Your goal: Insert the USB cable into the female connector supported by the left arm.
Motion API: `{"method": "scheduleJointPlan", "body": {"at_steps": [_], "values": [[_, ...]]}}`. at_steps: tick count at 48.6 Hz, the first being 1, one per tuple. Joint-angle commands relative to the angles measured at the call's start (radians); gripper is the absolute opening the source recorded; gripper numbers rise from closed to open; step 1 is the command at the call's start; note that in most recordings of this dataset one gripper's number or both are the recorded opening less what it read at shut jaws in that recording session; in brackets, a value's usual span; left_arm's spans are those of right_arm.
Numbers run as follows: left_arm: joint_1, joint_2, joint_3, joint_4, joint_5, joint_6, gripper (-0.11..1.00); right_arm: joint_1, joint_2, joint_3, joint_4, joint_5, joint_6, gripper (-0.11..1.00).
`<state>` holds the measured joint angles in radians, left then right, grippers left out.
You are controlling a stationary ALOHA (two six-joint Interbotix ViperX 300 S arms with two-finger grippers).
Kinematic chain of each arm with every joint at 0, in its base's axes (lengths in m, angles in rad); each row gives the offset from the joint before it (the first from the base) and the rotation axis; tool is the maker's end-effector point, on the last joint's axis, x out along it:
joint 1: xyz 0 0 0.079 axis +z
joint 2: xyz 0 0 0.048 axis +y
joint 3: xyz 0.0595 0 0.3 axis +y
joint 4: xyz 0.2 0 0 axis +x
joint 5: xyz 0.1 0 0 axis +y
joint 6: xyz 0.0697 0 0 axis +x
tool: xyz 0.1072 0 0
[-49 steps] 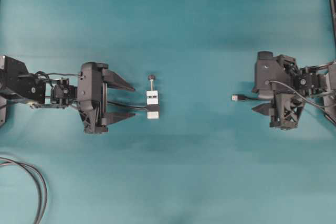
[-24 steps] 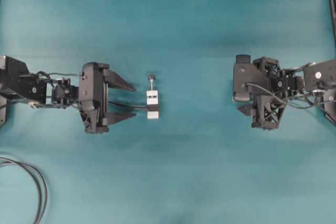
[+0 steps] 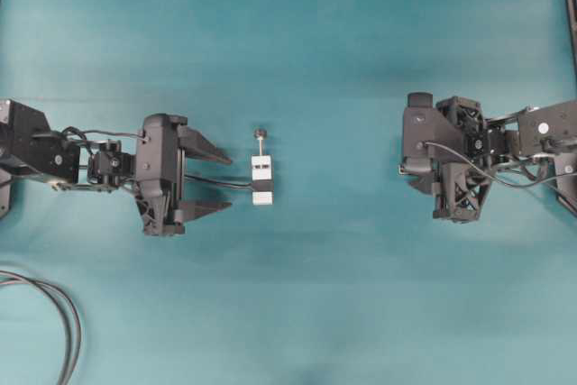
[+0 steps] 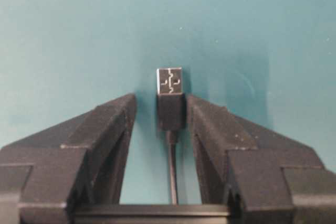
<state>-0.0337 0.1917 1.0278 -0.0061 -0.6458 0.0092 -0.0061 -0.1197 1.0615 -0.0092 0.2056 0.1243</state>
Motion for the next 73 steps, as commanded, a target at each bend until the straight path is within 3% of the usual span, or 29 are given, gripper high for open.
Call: {"method": "scheduleJointPlan", "body": {"at_steps": [1, 31, 60, 73], "values": [[-0.005, -0.011, -0.015, -0.002, -0.005, -0.015, 0.89, 0.003, 0.006, 0.006, -0.002, 0.018, -0.002, 0.42], [-0.014, -0.015, -0.029, -0.002, -0.005, -0.018, 0.89, -0.034, -0.126, 0.020, -0.002, 0.066, -0.002, 0.41], [-0.014, -0.015, -0.029, -0.002, -0.005, -0.018, 0.89, -0.034, -0.126, 0.009, -0.002, -0.002, 0.002, 0.41], [-0.014, -0.014, -0.031, -0.002, 0.012, -0.018, 0.89, -0.034, -0.107, 0.012, -0.002, -0.032, 0.061, 0.41]]}}
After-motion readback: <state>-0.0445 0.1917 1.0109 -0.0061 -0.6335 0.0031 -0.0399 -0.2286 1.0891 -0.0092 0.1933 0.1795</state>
